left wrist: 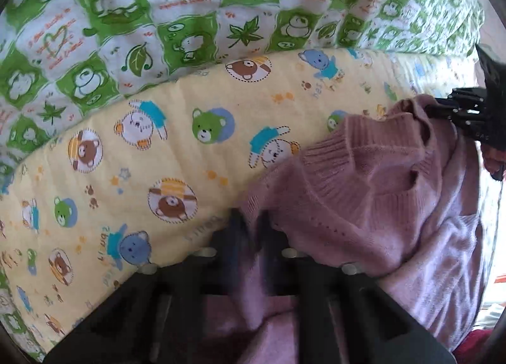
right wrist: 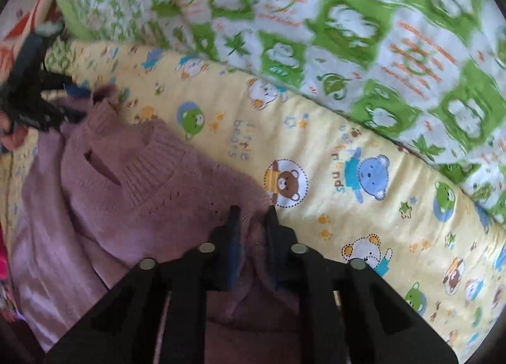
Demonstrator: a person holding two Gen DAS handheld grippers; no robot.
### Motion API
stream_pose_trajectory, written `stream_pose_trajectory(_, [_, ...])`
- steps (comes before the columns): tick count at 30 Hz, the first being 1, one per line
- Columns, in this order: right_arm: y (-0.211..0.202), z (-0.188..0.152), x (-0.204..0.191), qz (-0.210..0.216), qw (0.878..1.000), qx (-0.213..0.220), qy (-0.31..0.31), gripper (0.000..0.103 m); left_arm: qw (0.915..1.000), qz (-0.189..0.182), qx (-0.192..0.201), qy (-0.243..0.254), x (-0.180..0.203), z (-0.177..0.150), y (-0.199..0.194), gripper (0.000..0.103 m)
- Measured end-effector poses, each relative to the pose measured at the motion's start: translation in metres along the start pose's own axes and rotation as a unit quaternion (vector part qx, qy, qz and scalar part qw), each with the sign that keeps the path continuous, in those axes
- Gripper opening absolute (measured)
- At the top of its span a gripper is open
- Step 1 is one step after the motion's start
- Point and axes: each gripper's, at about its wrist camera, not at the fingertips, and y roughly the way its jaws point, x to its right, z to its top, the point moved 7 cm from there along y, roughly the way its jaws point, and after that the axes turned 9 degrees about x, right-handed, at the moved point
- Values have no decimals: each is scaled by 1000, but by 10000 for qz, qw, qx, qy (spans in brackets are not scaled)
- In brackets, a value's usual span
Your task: Fold small clothes
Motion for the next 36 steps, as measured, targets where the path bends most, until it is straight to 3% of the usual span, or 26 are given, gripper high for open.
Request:
stream_pose_trajectory(3, [-23, 1, 9, -307, 9989, 340, 74, 10, 9992, 273, 212, 222, 4, -2, -18, 2])
stream_pose_trajectory(6, [-42, 5, 35, -581, 9934, 750, 638, 9, 9984, 502, 216, 116, -1, -6, -11, 2])
stream_pose_trajectory(8, [-36, -6, 51, -751, 9896, 707, 1000, 8, 9981, 553, 224, -135, -1, -5, -3, 2])
stream_pose_trajectory(10, [-29, -14, 57, -902, 9881, 622, 1082, 8, 9967, 582, 486, -297, -4, -1, -11, 2])
stream_pose_trajectory(12, [-34, -13, 59, -1018, 9845, 765, 1209, 8, 9960, 694, 416, -372, -10, -3, -7, 2])
stream_pose_trajectory(16, [-23, -21, 61, -1231, 9845, 529, 1134, 8, 9938, 830, 354, -656, -14, -1, -3, 5])
stream_pose_trajectory(19, [-28, -16, 62, -1287, 9828, 524, 1212, 10, 9909, 832, 561, -896, -20, 0, -22, 16])
stream_pose_trajectory(22, [-35, 2, 42, -1597, 9796, 639, 1038, 16, 9875, 798, 720, -1154, -33, -9, -47, 16])
stream_pose_trajectory(26, [-79, 2, 23, -1425, 9774, 1044, 1164, 49, 9823, 700, 916, -1477, -34, -42, -90, 26])
stream_pose_trajectory(28, [-101, -10, 4, -1187, 9784, 1180, 1216, 50, 9808, 625, 1002, -1555, -28, -62, -107, 37])
stream_pose_trajectory(33, [-126, -66, -34, -901, 9792, 1033, 1495, 50, 9776, 505, 1064, -1742, -1, -133, -144, 38])
stream_pose_trajectory(36, [-138, -111, -49, -842, 9734, 909, 1925, 50, 9729, 376, 970, -2064, 19, -180, -154, 39])
